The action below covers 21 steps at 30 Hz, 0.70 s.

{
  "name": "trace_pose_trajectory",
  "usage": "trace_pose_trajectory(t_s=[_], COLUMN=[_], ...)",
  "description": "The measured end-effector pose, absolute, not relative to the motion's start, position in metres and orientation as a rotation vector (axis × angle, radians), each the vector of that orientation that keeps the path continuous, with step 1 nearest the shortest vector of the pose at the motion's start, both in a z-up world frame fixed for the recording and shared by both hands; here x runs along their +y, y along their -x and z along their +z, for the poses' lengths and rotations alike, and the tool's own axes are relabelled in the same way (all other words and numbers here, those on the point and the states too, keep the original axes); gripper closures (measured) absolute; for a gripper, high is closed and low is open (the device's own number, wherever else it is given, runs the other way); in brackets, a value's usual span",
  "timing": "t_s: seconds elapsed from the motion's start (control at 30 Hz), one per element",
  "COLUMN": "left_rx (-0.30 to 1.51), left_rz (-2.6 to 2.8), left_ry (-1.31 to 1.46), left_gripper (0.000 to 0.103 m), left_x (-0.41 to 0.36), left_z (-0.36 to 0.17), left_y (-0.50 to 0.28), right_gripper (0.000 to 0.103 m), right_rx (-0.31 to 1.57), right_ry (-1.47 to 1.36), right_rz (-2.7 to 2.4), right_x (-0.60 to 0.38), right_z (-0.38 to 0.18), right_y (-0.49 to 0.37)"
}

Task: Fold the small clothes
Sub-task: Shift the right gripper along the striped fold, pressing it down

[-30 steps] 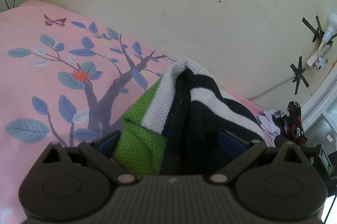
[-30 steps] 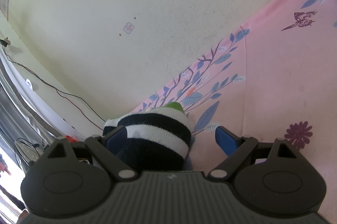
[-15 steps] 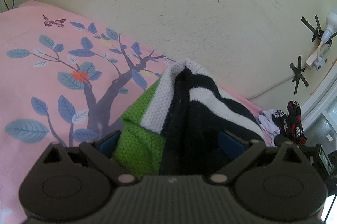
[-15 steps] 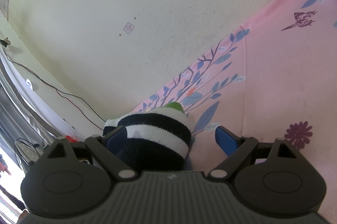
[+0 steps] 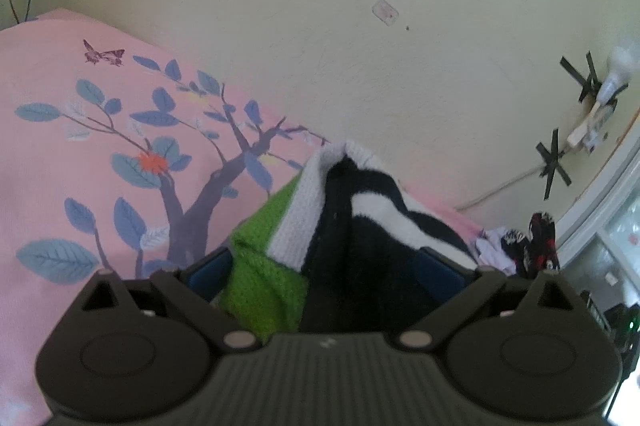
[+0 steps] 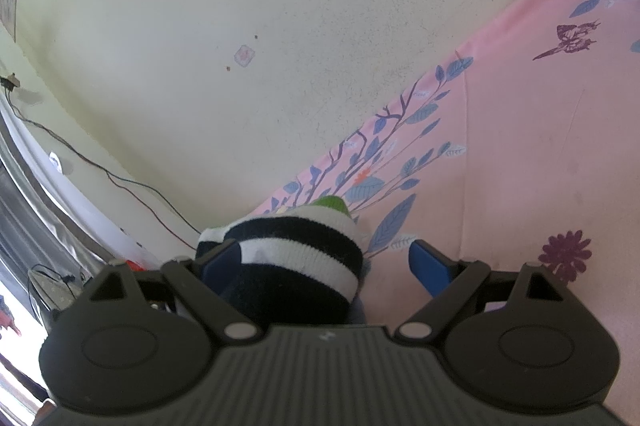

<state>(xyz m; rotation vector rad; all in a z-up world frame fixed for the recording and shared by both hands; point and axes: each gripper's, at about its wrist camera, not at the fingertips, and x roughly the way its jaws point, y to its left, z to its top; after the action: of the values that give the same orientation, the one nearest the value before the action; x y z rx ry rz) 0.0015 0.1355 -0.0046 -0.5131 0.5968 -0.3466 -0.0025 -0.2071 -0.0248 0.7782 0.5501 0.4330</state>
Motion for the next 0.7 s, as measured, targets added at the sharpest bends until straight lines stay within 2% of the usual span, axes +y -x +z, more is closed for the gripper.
trace_pose_trajectory(t_s=[0.2, 0.47, 0.7], left_rx=[0.626, 0.696, 0.701], left_rz=[-0.334, -0.385, -0.384], left_ry=[0.53, 0.488, 0.47], left_gripper=[0.0, 0.0, 0.0], left_x=[0.138, 0.124, 0.121], left_z=[-0.008, -0.014, -0.015], left_y=[-0.005, -0.011, -0.011], right_gripper=[0.018, 0.018, 0.018], right_rx=[0.548, 0.583, 0.663], right_ry=[-0.72, -0.457, -0.583], right_rz=[0.425, 0.455, 0.528], right_x=[-0.201, -0.157, -0.172], right_z=[-0.02, -0.007, -0.023], right_y=[0.01, 0.021, 0.004])
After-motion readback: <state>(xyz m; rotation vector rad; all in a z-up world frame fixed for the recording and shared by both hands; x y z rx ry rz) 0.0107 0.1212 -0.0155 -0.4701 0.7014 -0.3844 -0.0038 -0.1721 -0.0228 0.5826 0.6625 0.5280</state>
